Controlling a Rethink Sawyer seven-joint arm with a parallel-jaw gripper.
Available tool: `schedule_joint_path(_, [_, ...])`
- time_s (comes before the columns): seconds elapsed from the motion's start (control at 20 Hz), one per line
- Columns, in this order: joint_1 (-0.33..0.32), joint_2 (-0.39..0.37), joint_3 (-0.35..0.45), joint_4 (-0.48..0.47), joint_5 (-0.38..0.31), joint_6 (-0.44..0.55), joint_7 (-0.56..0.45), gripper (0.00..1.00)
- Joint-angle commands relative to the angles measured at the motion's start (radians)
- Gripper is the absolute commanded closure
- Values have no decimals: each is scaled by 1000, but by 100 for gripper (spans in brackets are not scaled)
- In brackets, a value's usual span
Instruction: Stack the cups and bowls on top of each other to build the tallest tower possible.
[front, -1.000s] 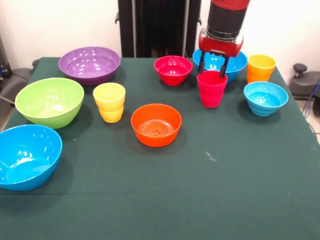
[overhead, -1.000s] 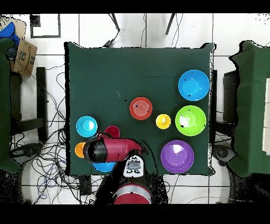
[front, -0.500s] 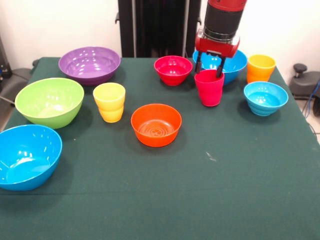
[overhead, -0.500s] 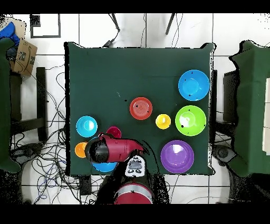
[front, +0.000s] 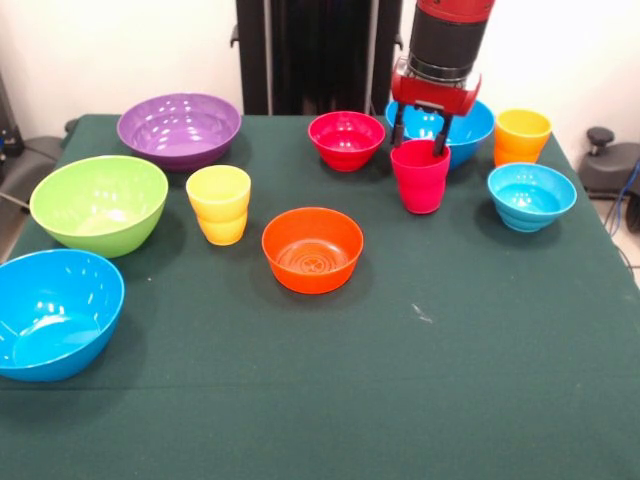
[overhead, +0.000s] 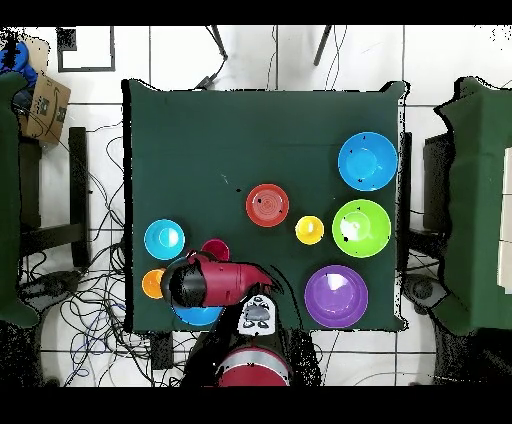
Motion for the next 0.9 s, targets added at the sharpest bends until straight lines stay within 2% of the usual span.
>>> schedule_joint_path(0.05, [9,9,80,-68,59,-12,158,0])
schedule_joint_path(0.25, [15,0,75,-71,64,3,154,0])
schedule_joint_path(0.9, [18,-89,63,-74,76,142,117,0])
